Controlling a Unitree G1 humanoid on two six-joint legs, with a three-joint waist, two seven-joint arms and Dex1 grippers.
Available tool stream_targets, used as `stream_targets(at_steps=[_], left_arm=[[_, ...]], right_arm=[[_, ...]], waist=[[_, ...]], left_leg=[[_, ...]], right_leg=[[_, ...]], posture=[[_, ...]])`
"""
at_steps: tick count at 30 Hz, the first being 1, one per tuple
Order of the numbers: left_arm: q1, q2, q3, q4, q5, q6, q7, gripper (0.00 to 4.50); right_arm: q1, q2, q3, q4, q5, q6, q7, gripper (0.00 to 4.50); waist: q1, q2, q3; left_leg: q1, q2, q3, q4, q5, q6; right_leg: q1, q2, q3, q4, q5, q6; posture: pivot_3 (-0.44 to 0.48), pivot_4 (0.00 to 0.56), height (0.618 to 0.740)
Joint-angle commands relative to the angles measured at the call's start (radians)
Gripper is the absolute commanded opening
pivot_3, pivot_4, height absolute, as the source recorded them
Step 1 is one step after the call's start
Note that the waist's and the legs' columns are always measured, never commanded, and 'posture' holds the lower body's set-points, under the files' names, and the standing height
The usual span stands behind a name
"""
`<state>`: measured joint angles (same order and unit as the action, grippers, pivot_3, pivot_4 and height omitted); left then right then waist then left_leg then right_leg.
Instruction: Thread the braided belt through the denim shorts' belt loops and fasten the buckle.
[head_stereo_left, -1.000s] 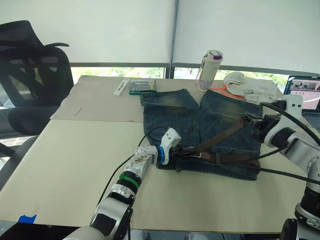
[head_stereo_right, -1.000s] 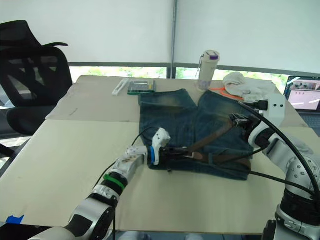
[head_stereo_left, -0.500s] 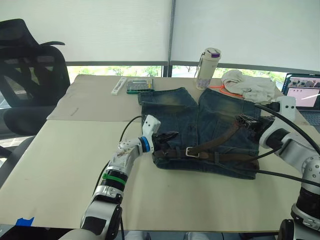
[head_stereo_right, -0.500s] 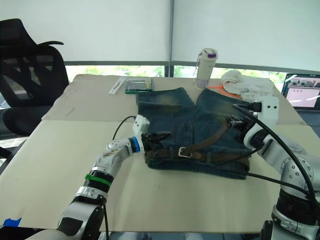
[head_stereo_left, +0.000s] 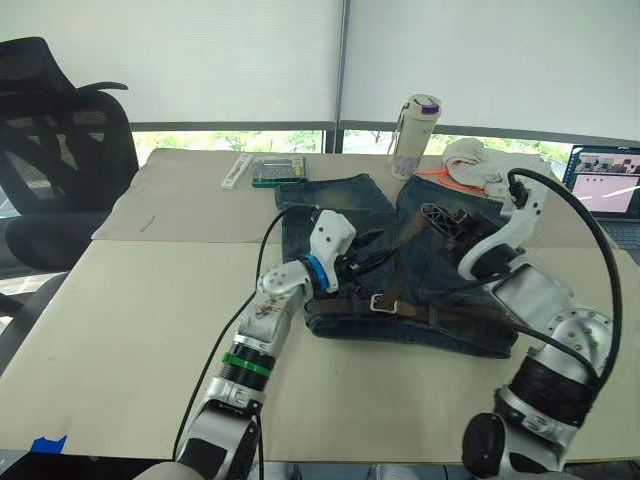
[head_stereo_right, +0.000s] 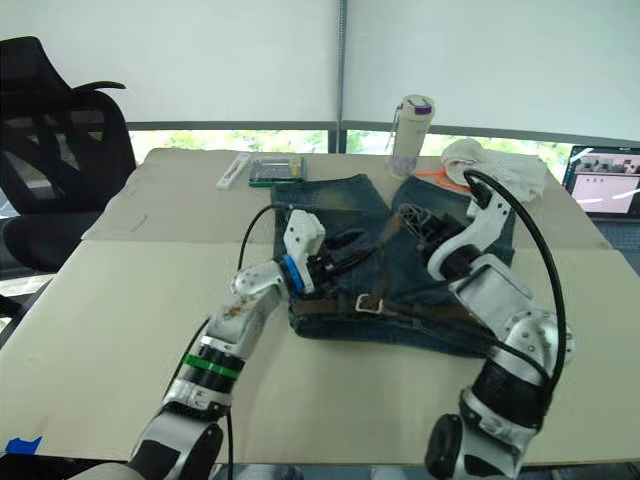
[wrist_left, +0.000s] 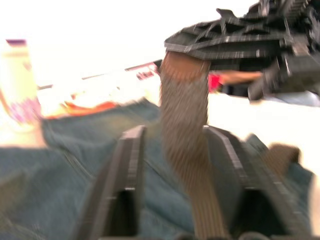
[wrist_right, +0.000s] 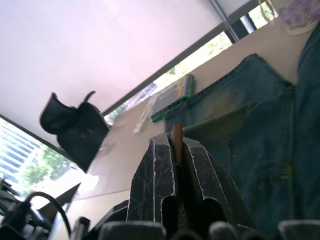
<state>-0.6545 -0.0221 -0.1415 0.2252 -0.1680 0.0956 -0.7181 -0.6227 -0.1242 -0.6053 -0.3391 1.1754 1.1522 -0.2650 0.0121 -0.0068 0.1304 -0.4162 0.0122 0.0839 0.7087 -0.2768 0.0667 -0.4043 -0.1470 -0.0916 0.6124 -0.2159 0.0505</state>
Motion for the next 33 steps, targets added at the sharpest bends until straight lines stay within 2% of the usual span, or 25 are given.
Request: stream_targets(at_steps=[1, 4, 8, 11, 15, 20, 25, 29, 33], left_arm=[[0.030, -0.016, -0.031, -0.083, -0.008, -0.046, 0.013, 3.46], [0.058, -0.023, -0.066, -0.112, 0.029, -0.055, 0.051, 4.44], [0.047, -0.032, -0.072, -0.080, 0.106, -0.108, 0.164, 4.47], [0.032, -0.021, -0.089, -0.055, 0.148, -0.162, 0.193, 4.47], [-0.005, 0.023, -0.128, 0.015, 0.259, -0.270, 0.243, 3.33], [-0.045, 0.088, -0.184, 0.083, 0.408, -0.397, 0.319, 1.58], [-0.053, 0.128, -0.210, 0.111, 0.497, -0.438, 0.374, 0.02], [-0.057, 0.151, -0.227, 0.122, 0.549, -0.450, 0.407, 0.02], [-0.043, 0.172, -0.242, 0.114, 0.569, -0.434, 0.393, 0.00]], right_arm=[[-0.006, 0.000, 0.008, -0.025, 0.087, -0.049, -0.085, 0.00], [0.001, 0.003, 0.037, -0.022, 0.117, -0.078, -0.128, 0.00], [0.016, 0.003, 0.076, -0.027, 0.166, -0.112, -0.165, 0.00], [0.031, -0.006, 0.098, -0.027, 0.196, -0.138, -0.192, 0.00], [0.052, -0.014, 0.134, -0.033, 0.233, -0.179, -0.223, 0.00], [0.072, -0.029, 0.169, -0.030, 0.271, -0.231, -0.256, 0.00], [0.092, -0.035, 0.204, -0.031, 0.292, -0.275, -0.282, 0.00], [0.106, -0.055, 0.229, -0.034, 0.310, -0.289, -0.285, 0.00], [0.123, -0.119, 0.257, -0.055, 0.286, -0.283, -0.193, 1.53]], waist=[[-0.001, 0.000, 0.000], [-0.001, 0.000, 0.000], [-0.003, 0.000, 0.000], [-0.002, 0.000, 0.000], [-0.001, 0.000, 0.000], [-0.002, 0.000, 0.000], [-0.001, 0.000, 0.000], [-0.002, 0.000, 0.000], [-0.002, 0.000, 0.000]], left_leg=[[0.000, 0.000, 0.000, 0.000, 0.000, 0.000], [0.000, 0.000, 0.001, 0.000, 0.000, 0.000], [0.000, 0.000, 0.001, 0.000, 0.000, 0.000], [0.000, 0.000, 0.000, 0.000, 0.000, 0.001], [0.000, 0.000, 0.001, 0.000, 0.000, 0.001], [0.000, 0.000, 0.001, 0.000, -0.001, 0.001], [0.000, 0.000, 0.001, -0.001, -0.001, 0.001], [0.000, 0.000, 0.001, -0.001, -0.001, 0.001], [0.000, 0.000, 0.001, -0.001, -0.001, 0.001]], right_leg=[[0.000, 0.000, 0.000, 0.000, 0.000, 0.000], [0.000, 0.000, 0.000, 0.000, 0.000, 0.000], [0.000, 0.000, 0.000, 0.000, 0.000, 0.000], [0.000, 0.000, 0.000, 0.000, 0.000, 0.000], [0.000, 0.000, 0.000, 0.000, 0.000, 0.000], [0.000, 0.000, 0.000, 0.000, 0.000, 0.000], [0.000, 0.000, 0.000, -0.001, 0.000, 0.000], [-0.001, 0.000, 0.000, -0.001, 0.000, 0.000], [-0.001, 0.000, 0.000, -0.001, 0.000, 0.000]], posture=[[0.000, 0.150, 0.737], [0.000, 0.150, 0.737], [0.000, 0.150, 0.737], [0.000, 0.150, 0.737], [0.000, 0.150, 0.737], [0.000, 0.150, 0.737], [0.000, 0.150, 0.737], [0.000, 0.150, 0.737], [0.000, 0.150, 0.737]])
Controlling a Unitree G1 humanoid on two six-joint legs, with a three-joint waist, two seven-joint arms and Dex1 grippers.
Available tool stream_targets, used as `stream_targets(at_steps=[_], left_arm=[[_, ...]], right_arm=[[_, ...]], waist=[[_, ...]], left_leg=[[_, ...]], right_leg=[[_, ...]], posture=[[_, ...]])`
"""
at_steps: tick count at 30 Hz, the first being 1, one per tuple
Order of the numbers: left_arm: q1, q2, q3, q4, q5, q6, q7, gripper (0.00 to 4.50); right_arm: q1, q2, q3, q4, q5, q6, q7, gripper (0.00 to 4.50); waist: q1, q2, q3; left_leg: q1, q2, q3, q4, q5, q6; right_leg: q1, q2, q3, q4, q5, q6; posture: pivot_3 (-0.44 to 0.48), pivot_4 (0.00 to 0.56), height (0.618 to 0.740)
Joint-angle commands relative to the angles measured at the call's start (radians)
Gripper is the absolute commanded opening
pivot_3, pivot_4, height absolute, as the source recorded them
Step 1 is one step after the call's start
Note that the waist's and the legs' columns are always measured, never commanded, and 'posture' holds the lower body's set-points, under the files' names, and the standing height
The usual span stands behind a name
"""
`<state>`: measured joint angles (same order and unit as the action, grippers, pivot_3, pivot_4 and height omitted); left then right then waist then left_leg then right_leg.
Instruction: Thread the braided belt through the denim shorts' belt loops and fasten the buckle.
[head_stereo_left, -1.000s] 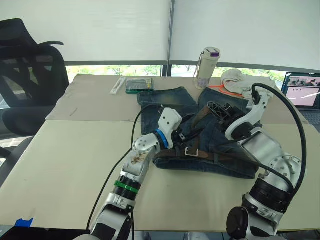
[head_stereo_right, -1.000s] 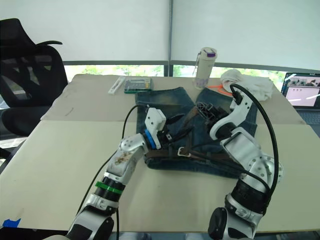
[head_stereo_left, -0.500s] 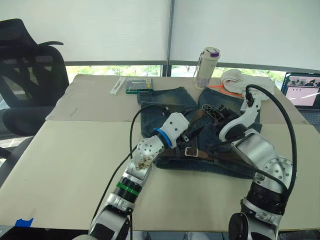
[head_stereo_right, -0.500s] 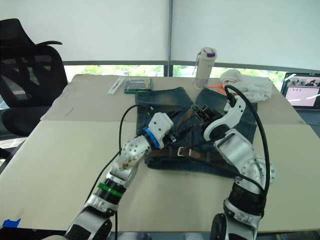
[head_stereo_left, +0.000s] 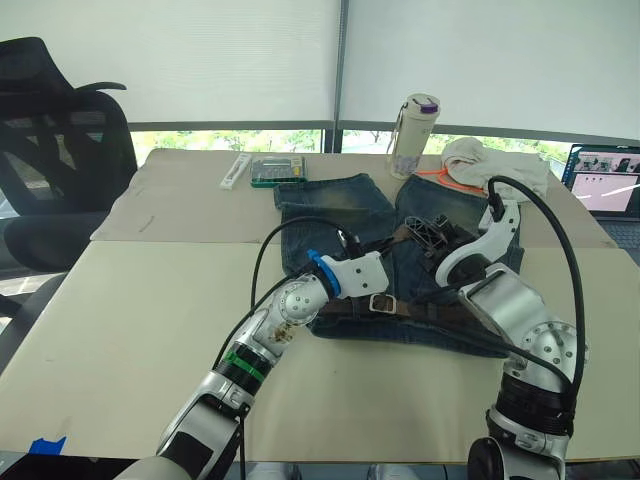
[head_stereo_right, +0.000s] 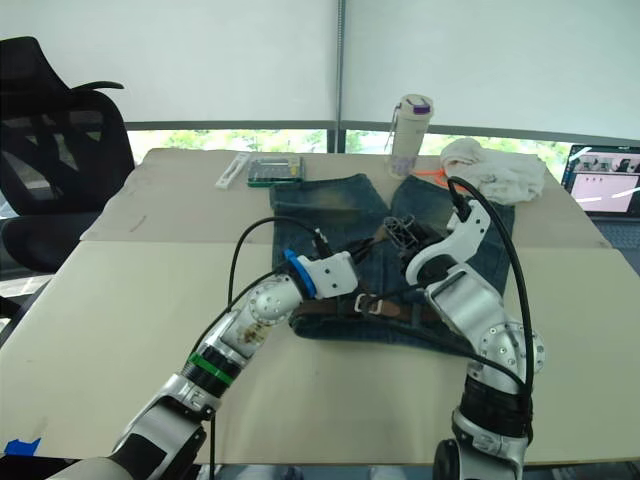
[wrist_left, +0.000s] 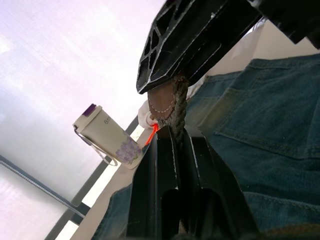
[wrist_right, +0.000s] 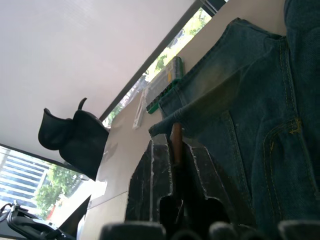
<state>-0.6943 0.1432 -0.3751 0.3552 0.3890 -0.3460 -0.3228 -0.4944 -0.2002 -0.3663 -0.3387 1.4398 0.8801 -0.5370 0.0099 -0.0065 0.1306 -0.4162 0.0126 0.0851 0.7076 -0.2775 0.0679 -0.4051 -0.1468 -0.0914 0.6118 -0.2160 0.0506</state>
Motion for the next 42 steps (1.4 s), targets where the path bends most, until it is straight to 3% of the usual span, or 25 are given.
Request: stream_targets(at_steps=[1, 4, 7, 11, 13, 20, 26, 31, 34, 35, 42], left_arm=[[0.002, 0.013, -0.011, -0.022, 0.019, 0.017, -0.006, 0.00], [0.022, 0.028, -0.007, -0.034, 0.044, 0.071, -0.001, 0.00], [0.044, 0.086, -0.017, -0.043, 0.072, 0.073, -0.030, 0.00], [0.057, 0.152, -0.045, -0.053, 0.068, 0.054, -0.124, 0.00], [0.058, 0.177, -0.058, -0.056, 0.071, 0.046, -0.163, 0.00], [0.061, 0.212, -0.073, -0.063, 0.088, 0.029, -0.186, 0.00], [0.076, 0.206, -0.067, -0.077, 0.082, 0.033, -0.174, 0.00], [0.083, 0.206, -0.065, -0.078, 0.080, 0.036, -0.168, 0.00], [0.085, 0.209, -0.065, -0.077, 0.082, 0.034, -0.166, 0.00], [0.086, 0.210, -0.065, -0.077, 0.082, 0.034, -0.166, 0.00], [0.087, 0.214, -0.073, -0.069, 0.088, 0.032, -0.173, 0.00]], right_arm=[[0.002, -0.073, 0.028, -0.063, -0.006, -0.006, 0.112, 1.86], [0.045, -0.179, 0.063, -0.082, -0.131, -0.014, 0.222, 2.84], [0.120, -0.347, 0.086, -0.099, -0.275, -0.035, 0.430, 3.91], [0.253, -0.664, 0.326, -0.154, -0.695, -0.214, 0.788, 3.91], [0.295, -0.741, 0.421, -0.141, -0.858, -0.329, 0.896, 3.91], [0.308, -0.727, 0.575, -0.069, -1.140, -0.485, 1.039, 3.91], [0.275, -0.629, 0.567, -0.022, -1.232, -0.432, 1.020, 3.91], [0.275, -0.610, 0.584, -0.014, -1.311, -0.387, 1.033, 3.91], [0.271, -0.599, 0.583, -0.008, -1.354, -0.363, 1.025, 3.24], [0.270, -0.597, 0.582, -0.009, -1.365, -0.356, 1.025, 2.72], [0.272, -0.590, 0.603, 0.034, -1.514, -0.490, 1.008, 0.34]], waist=[[0.000, 0.000, 0.000], [0.002, 0.000, 0.000], [0.003, 0.000, 0.000], [0.001, 0.001, 0.001], [0.000, 0.000, 0.001], [0.003, -0.001, 0.002], [0.005, -0.002, 0.002], [0.005, -0.002, 0.002], [0.005, -0.002, 0.002], [0.005, -0.002, 0.002], [0.005, -0.002, 0.002]], left_leg=[[0.000, 0.000, 0.000, 0.000, 0.000, 0.000], [0.000, 0.000, 0.000, 0.000, -0.001, 0.001], [0.000, 0.000, 0.000, 0.000, -0.002, 0.003], [0.000, 0.000, 0.001, -0.001, -0.004, 0.007], [0.000, 0.000, 0.001, -0.001, -0.004, 0.007], [0.001, 0.000, 0.002, 0.000, 0.001, -0.001], [0.001, 0.000, 0.001, 0.002, 0.000, -0.001], [0.001, 0.000, 0.001, 0.002, 0.001, -0.001], [0.001, 0.000, 0.001, 0.002, 0.001, -0.001], [0.001, 0.000, 0.001, 0.002, 0.001, -0.001], [0.001, 0.000, 0.001, 0.003, 0.001, -0.001]], right_leg=[[0.000, 0.000, 0.000, 0.000, 0.000, 0.000], [0.000, 0.000, 0.000, 0.000, 0.000, 0.000], [0.000, 0.000, 0.000, -0.001, 0.000, 0.000], [-0.001, 0.000, 0.001, -0.001, 0.000, 0.000], [-0.002, 0.000, 0.001, -0.002, -0.001, 0.001], [-0.001, 0.000, 0.001, -0.002, -0.001, 0.001], [-0.001, 0.000, 0.001, -0.002, -0.001, 0.001], [-0.001, 0.000, 0.001, -0.002, -0.001, 0.001], [-0.001, 0.000, 0.001, -0.001, -0.001, 0.001], [-0.001, 0.000, 0.001, -0.001, -0.001, 0.001], [0.000, 0.000, 0.001, -0.001, -0.001, 0.001]], posture=[[0.000, 0.150, 0.737], [0.000, 0.150, 0.737], [0.000, 0.150, 0.737], [0.000, 0.150, 0.737], [0.000, 0.150, 0.737], [0.000, 0.150, 0.737], [0.000, 0.150, 0.737], [0.000, 0.150, 0.737], [0.000, 0.150, 0.737], [0.000, 0.150, 0.737], [0.000, 0.150, 0.737]])
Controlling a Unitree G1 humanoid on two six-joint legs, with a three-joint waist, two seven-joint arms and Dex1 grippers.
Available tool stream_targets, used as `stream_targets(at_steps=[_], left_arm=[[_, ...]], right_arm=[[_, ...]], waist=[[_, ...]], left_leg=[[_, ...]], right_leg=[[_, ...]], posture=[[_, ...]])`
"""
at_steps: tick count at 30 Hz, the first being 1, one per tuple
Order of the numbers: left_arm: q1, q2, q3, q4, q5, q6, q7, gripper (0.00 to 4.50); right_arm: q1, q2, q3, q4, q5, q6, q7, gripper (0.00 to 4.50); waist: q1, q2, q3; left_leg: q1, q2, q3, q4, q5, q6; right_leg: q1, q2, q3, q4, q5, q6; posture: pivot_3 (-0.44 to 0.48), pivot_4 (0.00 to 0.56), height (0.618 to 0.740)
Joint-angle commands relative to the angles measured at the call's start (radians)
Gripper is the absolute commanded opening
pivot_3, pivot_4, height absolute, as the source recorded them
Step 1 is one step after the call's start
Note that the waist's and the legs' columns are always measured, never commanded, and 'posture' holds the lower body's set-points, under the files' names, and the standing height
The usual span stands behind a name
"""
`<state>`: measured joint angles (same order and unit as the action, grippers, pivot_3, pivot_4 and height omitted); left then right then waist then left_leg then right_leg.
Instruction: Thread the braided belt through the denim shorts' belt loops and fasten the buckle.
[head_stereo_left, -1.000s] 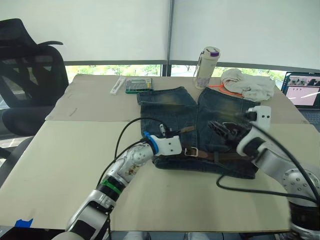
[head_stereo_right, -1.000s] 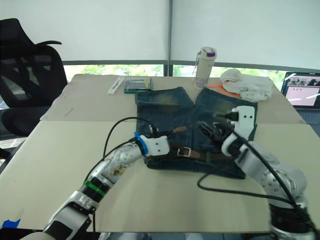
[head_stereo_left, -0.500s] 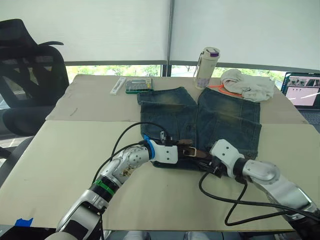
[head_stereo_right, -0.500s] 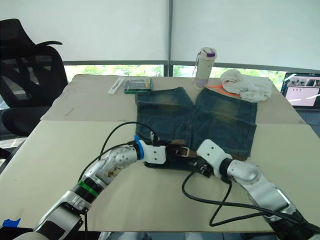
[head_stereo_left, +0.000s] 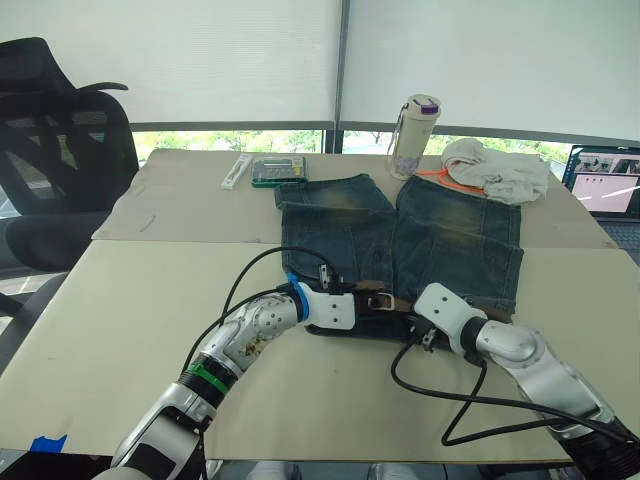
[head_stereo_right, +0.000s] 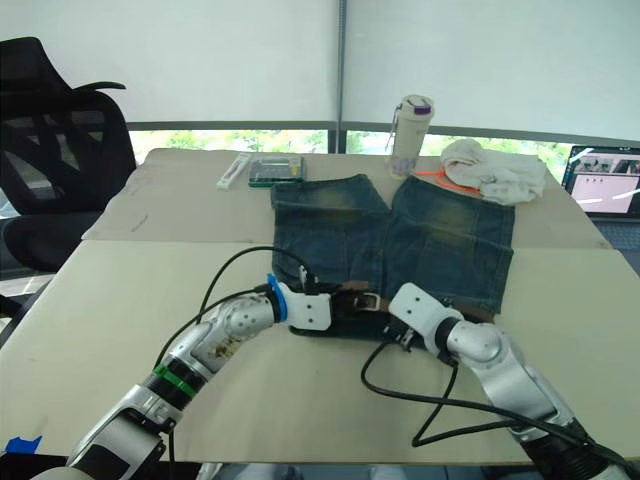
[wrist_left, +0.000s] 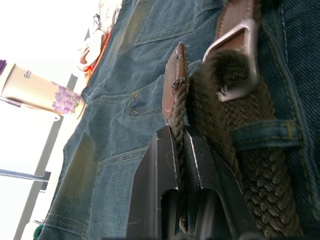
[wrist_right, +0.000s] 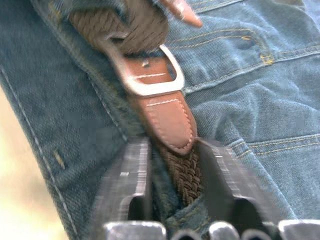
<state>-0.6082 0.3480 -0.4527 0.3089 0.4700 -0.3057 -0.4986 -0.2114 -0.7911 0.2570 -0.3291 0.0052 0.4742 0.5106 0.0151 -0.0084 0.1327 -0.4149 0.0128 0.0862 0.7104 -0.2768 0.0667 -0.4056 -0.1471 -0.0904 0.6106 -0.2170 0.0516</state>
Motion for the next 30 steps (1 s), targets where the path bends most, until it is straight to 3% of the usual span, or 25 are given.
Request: stream_targets(at_steps=[1, 8, 16, 22, 30], left_arm=[[-0.002, 0.010, 0.004, -0.021, 0.009, -0.008, 0.002, 0.00], [-0.025, 0.024, -0.014, -0.017, 0.051, -0.009, -0.010, 0.00], [-0.061, 0.055, -0.053, -0.008, 0.128, -0.027, -0.019, 0.00], [-0.157, 0.091, -0.088, 0.000, 0.257, -0.072, 0.034, 0.00], [-0.220, 0.107, -0.092, -0.011, 0.278, -0.099, -0.013, 0.00]], right_arm=[[-0.014, 0.009, -0.024, 0.034, -0.100, -0.113, -0.052, 0.02], [-0.031, 0.006, -0.014, 0.130, -0.328, -0.402, -0.171, 0.01], [-0.049, 0.024, -0.029, 0.204, -0.478, -0.600, -0.271, 0.01], [-0.033, 0.042, -0.031, 0.234, -0.525, -0.661, -0.289, 0.01], [-0.030, 0.058, -0.038, 0.237, -0.551, -0.687, -0.283, 0.01]], waist=[[-0.001, 0.000, 0.000], [0.000, 0.000, 0.000], [-0.001, 0.000, 0.000], [-0.002, 0.000, 0.000], [-0.003, 0.000, 0.000]], left_leg=[[0.000, 0.000, 0.000, 0.000, 0.000, 0.000], [0.000, 0.000, 0.000, 0.000, 0.001, -0.001], [0.000, -0.001, 0.000, 0.000, 0.002, -0.003], [0.000, -0.001, 0.001, 0.000, 0.002, -0.003], [0.000, -0.001, 0.001, 0.000, 0.002, -0.003]], right_leg=[[0.000, 0.000, 0.000, 0.000, 0.000, 0.000], [0.000, 0.000, 0.000, 0.000, 0.000, 0.000], [0.000, 0.000, 0.000, 0.000, 0.000, 0.001], [0.000, 0.000, 0.000, 0.000, 0.000, 0.001], [0.000, 0.000, 0.000, 0.001, -0.001, 0.001]], posture=[[0.000, 0.150, 0.737], [0.000, 0.150, 0.737], [0.000, 0.150, 0.737], [0.000, 0.150, 0.737], [0.000, 0.150, 0.737]])
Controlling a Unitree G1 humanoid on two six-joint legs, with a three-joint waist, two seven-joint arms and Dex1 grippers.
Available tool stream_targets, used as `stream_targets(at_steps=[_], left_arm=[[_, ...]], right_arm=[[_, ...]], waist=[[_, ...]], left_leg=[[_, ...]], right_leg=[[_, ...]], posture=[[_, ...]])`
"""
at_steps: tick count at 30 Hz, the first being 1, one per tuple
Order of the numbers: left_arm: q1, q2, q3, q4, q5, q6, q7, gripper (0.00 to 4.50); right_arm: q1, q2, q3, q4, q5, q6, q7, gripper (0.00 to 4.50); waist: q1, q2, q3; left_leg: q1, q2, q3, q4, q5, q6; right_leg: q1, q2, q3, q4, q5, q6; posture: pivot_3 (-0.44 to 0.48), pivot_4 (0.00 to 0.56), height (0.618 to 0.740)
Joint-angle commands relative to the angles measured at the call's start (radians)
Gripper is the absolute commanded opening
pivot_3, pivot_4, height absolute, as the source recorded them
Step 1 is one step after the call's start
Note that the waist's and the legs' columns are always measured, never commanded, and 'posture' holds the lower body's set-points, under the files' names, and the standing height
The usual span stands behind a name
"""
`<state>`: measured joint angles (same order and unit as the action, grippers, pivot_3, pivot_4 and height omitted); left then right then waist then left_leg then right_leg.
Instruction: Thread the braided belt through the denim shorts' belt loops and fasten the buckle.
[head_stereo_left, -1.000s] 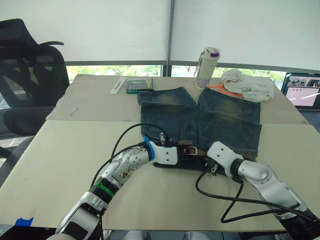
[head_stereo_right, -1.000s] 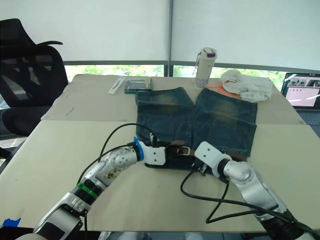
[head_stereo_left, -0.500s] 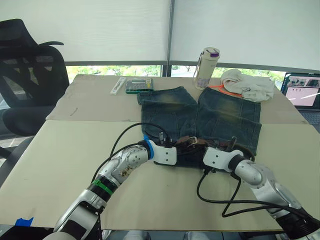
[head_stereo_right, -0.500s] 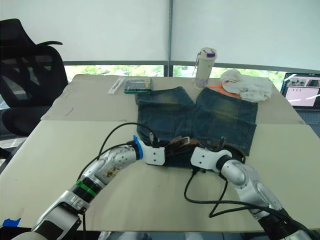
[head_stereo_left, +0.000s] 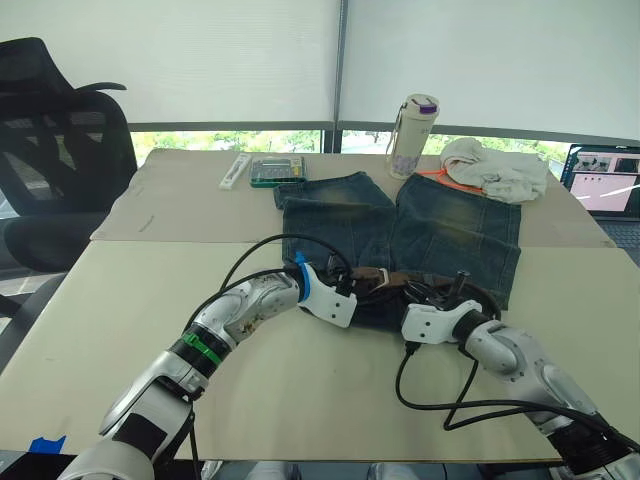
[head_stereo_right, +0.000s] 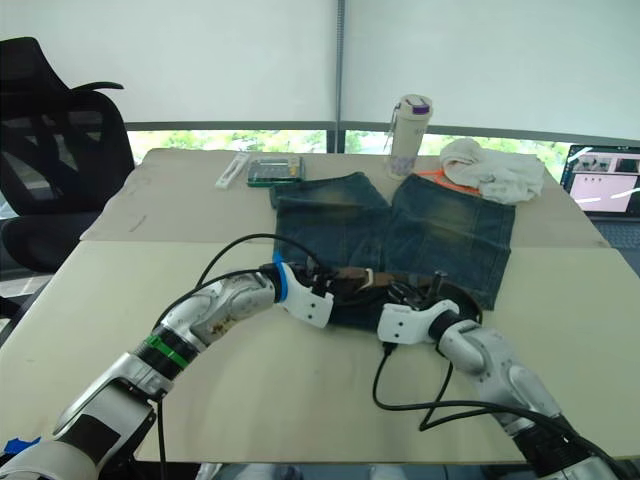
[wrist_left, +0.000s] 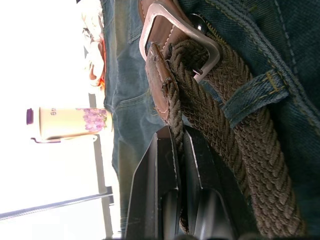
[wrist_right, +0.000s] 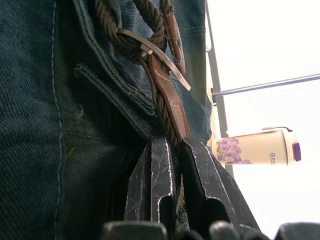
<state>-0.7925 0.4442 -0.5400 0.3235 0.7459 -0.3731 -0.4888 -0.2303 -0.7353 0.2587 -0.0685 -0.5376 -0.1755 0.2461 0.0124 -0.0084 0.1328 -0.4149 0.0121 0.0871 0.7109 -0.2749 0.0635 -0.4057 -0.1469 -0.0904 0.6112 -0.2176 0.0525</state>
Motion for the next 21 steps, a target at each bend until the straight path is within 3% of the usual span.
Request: stream_targets(at_steps=[1, 14, 21], left_arm=[[-0.037, 0.011, -0.007, -0.026, -0.002, -0.037, -0.032, 0.00], [-0.097, 0.019, -0.017, 0.009, -0.016, -0.111, -0.109, 0.00], [-0.088, 0.047, -0.019, -0.006, -0.046, -0.095, -0.249, 0.00]], right_arm=[[-0.012, 0.005, -0.040, -0.023, -0.010, -0.040, -0.019, 0.01], [-0.023, 0.029, -0.053, -0.021, -0.055, -0.054, -0.054, 0.01], [-0.018, 0.028, -0.061, -0.018, -0.067, -0.051, -0.058, 0.01]], waist=[[0.000, 0.000, 0.000], [-0.001, 0.000, 0.000], [-0.001, 0.000, 0.000]], left_leg=[[0.000, 0.000, 0.000, 0.000, 0.000, 0.000], [0.000, 0.000, 0.000, 0.000, 0.000, 0.000], [0.000, 0.000, 0.001, 0.000, 0.000, 0.000]], right_leg=[[0.000, 0.000, 0.000, 0.000, 0.000, 0.000], [0.000, 0.000, 0.000, 0.000, 0.000, 0.000], [0.000, 0.000, 0.000, 0.000, 0.000, 0.000]], posture=[[0.000, 0.150, 0.737], [0.000, 0.150, 0.737], [0.000, 0.150, 0.737]])
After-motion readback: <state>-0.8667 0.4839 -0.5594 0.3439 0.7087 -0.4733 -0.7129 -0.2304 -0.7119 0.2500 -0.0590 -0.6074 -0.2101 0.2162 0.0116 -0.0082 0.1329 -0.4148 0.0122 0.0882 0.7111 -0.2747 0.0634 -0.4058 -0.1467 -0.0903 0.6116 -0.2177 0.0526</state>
